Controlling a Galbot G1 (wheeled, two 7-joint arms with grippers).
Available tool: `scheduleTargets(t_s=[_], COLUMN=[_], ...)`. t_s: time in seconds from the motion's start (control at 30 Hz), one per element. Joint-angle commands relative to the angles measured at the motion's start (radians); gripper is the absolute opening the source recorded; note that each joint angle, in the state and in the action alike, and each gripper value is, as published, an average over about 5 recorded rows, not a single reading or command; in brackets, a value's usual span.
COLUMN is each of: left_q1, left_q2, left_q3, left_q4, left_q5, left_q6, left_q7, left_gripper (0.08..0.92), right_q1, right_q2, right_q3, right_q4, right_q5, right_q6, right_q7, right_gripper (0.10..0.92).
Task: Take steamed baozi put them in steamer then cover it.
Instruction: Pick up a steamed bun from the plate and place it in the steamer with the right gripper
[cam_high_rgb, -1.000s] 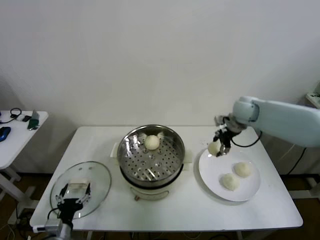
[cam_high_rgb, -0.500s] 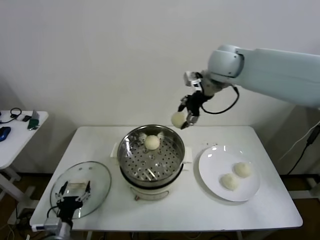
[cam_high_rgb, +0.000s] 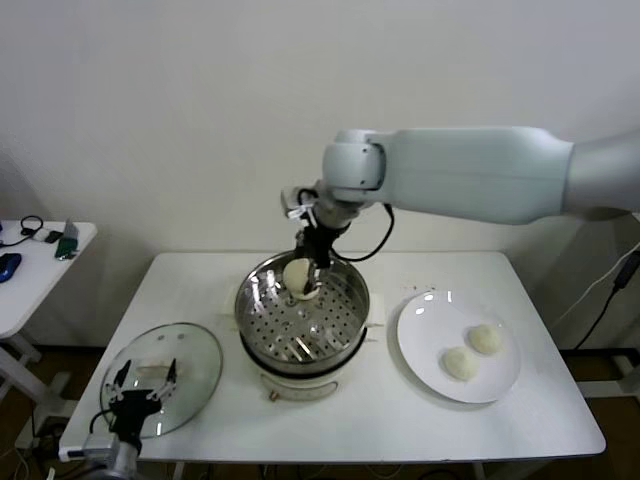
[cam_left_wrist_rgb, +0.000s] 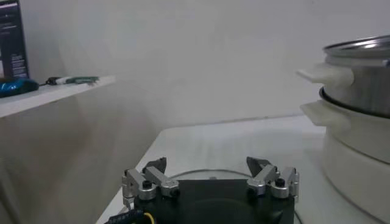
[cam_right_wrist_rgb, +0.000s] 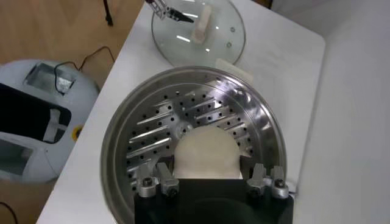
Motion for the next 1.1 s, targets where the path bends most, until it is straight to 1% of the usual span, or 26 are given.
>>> scheduleTargets(t_s=[0.03,0.4,0.63,0.93,1.1], left_q1=[-0.001,0.001,0.001,0.003,0.006], left_q2=[0.001,0.005,0.006,0.004,0.004], left_q3=[-0.001,-0.010,-0.017,-0.018,-0.018], left_q4=[0.007,0.022,0.026,0.021,0.021], left_q5=[-0.002,-0.012,-0.019,-0.019,-0.019], left_q6=[-0.004,-0.011,-0.013,-0.012,-0.014], left_q7=[-0.002,-0.004,-0.005,-0.005,-0.005], left_gripper=[0.823,0.823,0.823,0.823,0.823], right_q1=[-0.107,-0.242,-0.269,-0.275,-0.258], right_q2=[0.110,0.175,0.202,0.202,0.169], right_q3=[-0.006,0.023,0.028,0.039,0.063], right_q4=[-0.069,-0.206,-0.243,-0.255,-0.233], right_q5=[-0.064,-0.150,-0.174,-0.183,-0.170], right_q6=[-0.013,-0.008,0.000,0.008,0.030], right_q7=[0.036,0.057,0.062,0.061,0.044], right_gripper=[0.689,0.695,0.700,0.766,0.815])
